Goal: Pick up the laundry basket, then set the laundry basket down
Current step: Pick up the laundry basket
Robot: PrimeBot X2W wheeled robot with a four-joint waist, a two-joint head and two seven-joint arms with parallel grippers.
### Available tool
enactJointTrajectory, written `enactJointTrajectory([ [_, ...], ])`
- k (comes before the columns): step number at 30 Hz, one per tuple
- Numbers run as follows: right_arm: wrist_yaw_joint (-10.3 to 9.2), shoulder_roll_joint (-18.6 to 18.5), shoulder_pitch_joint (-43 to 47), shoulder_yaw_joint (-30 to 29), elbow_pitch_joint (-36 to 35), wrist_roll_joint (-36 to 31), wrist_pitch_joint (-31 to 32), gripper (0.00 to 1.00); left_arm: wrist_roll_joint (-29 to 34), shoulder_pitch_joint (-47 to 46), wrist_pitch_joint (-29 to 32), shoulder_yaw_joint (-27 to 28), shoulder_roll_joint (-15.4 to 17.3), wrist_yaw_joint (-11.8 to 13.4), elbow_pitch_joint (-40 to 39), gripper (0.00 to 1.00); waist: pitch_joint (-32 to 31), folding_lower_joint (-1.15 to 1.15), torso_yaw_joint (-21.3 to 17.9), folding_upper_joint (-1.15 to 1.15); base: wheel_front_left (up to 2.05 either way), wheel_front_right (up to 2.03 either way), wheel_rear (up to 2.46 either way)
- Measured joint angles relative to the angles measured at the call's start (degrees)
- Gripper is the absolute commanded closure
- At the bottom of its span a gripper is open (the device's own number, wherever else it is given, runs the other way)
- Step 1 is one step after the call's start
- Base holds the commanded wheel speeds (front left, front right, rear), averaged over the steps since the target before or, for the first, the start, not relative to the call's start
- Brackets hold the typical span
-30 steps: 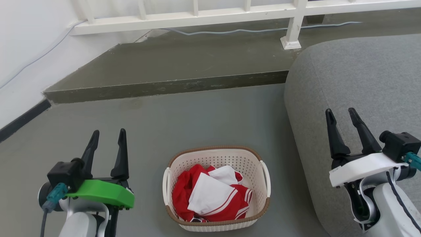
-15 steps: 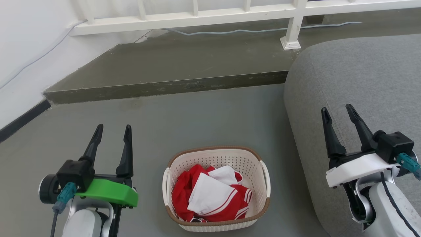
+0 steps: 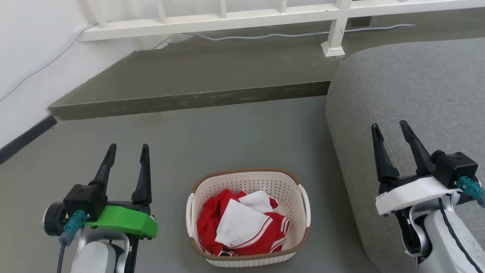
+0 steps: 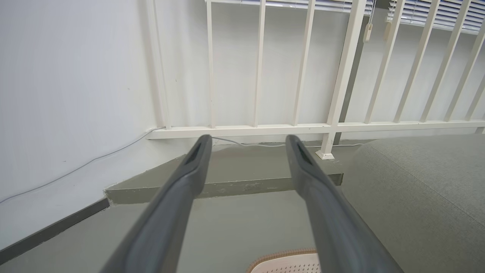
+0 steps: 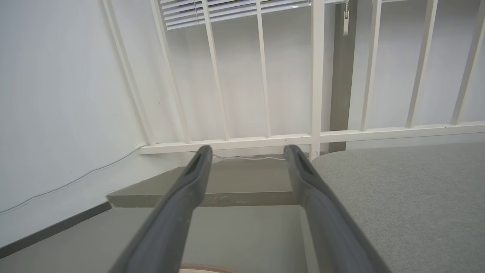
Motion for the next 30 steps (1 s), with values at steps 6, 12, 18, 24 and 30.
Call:
enactJointTrajectory([
  [6, 0.20, 0.24, 0.00, -0.36, 0.20, -0.01, 0.00, 0.00, 0.09, 0.00, 0.00, 0.12, -0.27, -0.01, 0.87, 0.00, 0.08, 0.00, -0.09, 0.00, 0.00, 0.00, 0.00],
  [12, 0.55, 0.56, 0.00, -0.66, 0.32, -0.08, 0.00, 0.00, 0.16, 0.00, 0.00, 0.23, -0.56, -0.10, 1.23, 0.00, 0.23, 0.00, -0.15, 0.00, 0.00, 0.00, 0.00],
  [18, 0.71, 0.92, 0.00, -1.07, 0.37, -0.09, 0.00, 0.00, 0.38, 0.00, 0.00, 0.23, -0.71, -0.16, 1.93, 0.00, 0.39, 0.00, -0.24, 0.00, 0.00, 0.00, 0.00],
  [24, 1.09, 1.27, 0.00, -1.47, 0.49, -0.09, 0.00, 0.00, 0.40, -0.01, 0.00, 0.25, -0.81, -0.53, 1.82, 0.00, 1.11, 0.00, -0.26, 0.00, 0.00, 0.00, 0.00],
  [30, 1.51, 1.38, -0.06, -1.91, 0.49, -0.09, 0.00, 0.00, 0.38, -0.06, 0.00, 0.26, -0.87, -0.60, 1.79, 0.00, 2.54, 0.00, -0.28, 0.00, 0.00, 0.00, 0.00],
])
